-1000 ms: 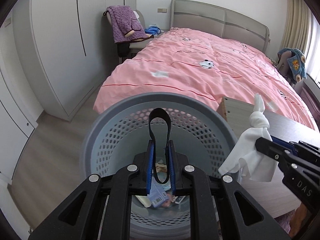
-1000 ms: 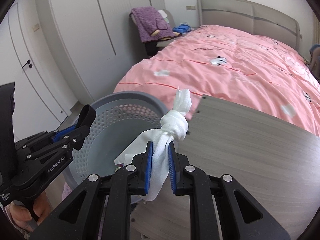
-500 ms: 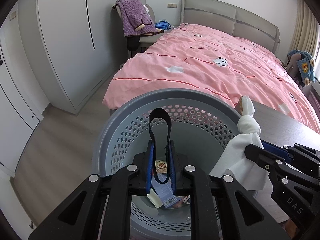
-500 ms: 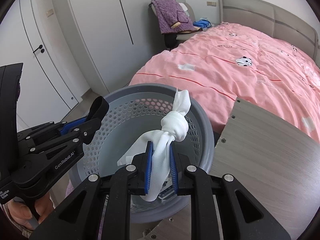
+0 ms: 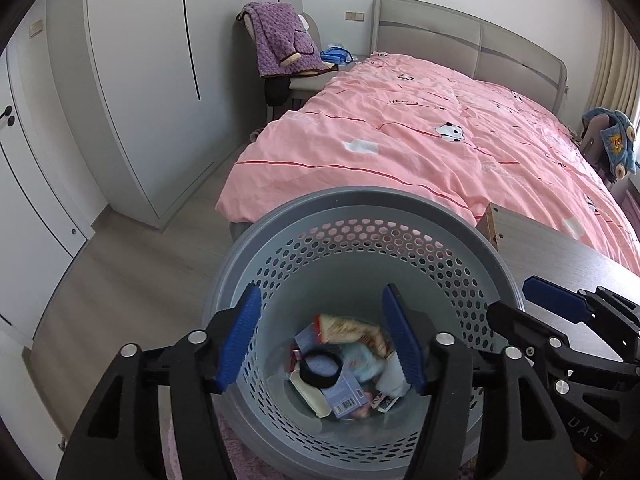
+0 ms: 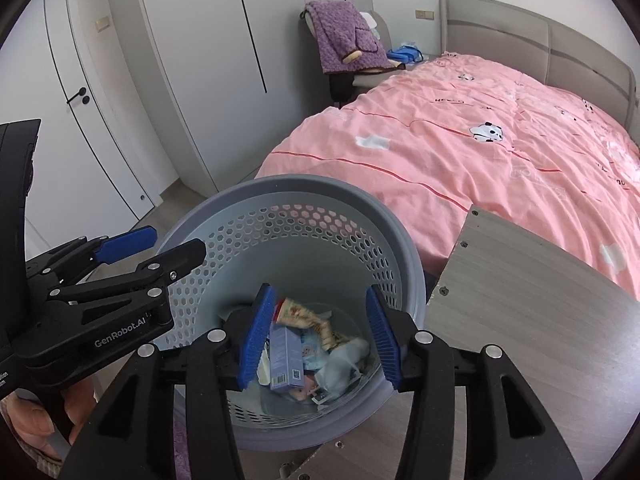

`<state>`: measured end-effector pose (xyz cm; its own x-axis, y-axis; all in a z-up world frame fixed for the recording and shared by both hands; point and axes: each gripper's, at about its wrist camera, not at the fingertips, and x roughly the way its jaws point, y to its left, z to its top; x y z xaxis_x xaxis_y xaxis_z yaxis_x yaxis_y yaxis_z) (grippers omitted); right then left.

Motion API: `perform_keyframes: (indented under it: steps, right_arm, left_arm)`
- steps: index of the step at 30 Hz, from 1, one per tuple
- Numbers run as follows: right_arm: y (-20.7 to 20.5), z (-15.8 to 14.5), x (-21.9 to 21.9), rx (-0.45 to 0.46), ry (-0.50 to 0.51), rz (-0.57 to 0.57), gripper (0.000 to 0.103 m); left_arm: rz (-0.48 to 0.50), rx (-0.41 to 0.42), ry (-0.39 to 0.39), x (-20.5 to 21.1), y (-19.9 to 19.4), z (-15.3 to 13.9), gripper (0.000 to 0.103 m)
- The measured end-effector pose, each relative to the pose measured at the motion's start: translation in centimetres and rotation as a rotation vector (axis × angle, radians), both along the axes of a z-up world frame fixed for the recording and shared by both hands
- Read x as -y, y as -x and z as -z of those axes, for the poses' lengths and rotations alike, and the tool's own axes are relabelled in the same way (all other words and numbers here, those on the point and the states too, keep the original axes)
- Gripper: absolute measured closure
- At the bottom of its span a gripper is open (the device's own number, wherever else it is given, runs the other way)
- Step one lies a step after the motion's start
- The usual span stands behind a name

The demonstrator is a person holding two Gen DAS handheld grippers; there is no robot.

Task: Collect trash

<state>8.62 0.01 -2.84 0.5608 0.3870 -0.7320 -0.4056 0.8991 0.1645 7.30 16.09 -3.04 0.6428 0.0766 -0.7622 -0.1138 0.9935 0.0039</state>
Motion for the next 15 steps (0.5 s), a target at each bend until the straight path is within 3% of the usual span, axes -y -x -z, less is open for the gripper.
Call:
perform_keyframes:
  steps: [15]
  right_arm:
    - [0.23, -0.29, 0.65, 0.008, -0.01, 0.031, 0.047]
  left_arm:
    - [-0.032, 0.003, -0.024, -0.34, 0.65, -0.36, 0.03]
